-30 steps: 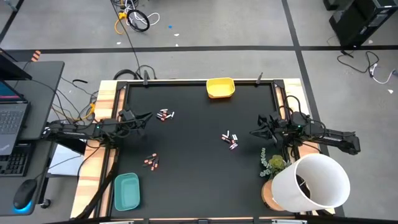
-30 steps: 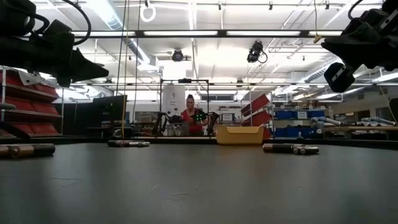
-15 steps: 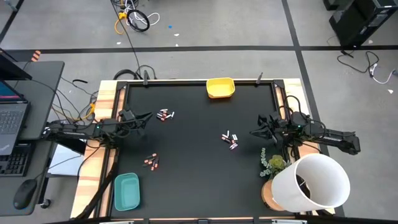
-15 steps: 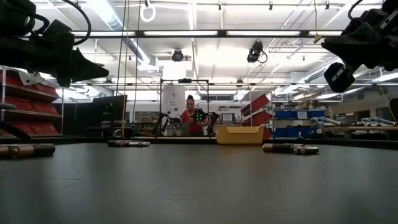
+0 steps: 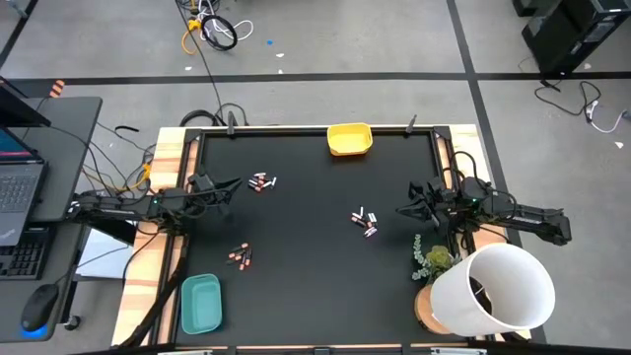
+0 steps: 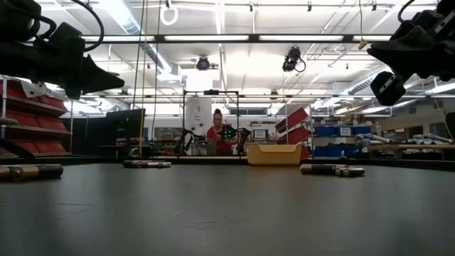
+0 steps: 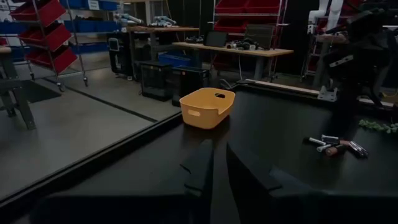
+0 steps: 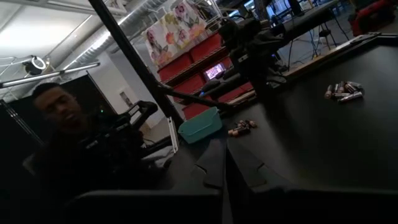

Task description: Sort batteries

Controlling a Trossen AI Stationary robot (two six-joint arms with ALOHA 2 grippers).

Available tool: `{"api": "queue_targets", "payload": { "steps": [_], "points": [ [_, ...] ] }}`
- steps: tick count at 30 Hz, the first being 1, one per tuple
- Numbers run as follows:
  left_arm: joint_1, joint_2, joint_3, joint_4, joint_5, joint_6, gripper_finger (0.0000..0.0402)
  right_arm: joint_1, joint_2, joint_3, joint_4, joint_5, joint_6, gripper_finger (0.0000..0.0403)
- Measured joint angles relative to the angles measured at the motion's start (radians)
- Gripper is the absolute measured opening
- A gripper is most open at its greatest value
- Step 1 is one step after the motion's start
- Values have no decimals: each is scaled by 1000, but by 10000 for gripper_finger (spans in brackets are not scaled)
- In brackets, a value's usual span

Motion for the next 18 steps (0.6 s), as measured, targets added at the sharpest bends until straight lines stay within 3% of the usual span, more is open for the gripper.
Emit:
{"api": "queue_targets", "payload": {
  "steps": [5, 15, 18],
  "points": [
    [0, 0, 0, 155, -1, 188, 60, 0, 0, 0, 0, 0, 0, 4],
    [1, 0, 0, 261, -1, 179, 60, 0, 0, 0, 0, 0, 0, 4],
    [1, 0, 0, 265, 0, 85, 60, 0, 0, 0, 0, 0, 0, 4]
  ]
}}
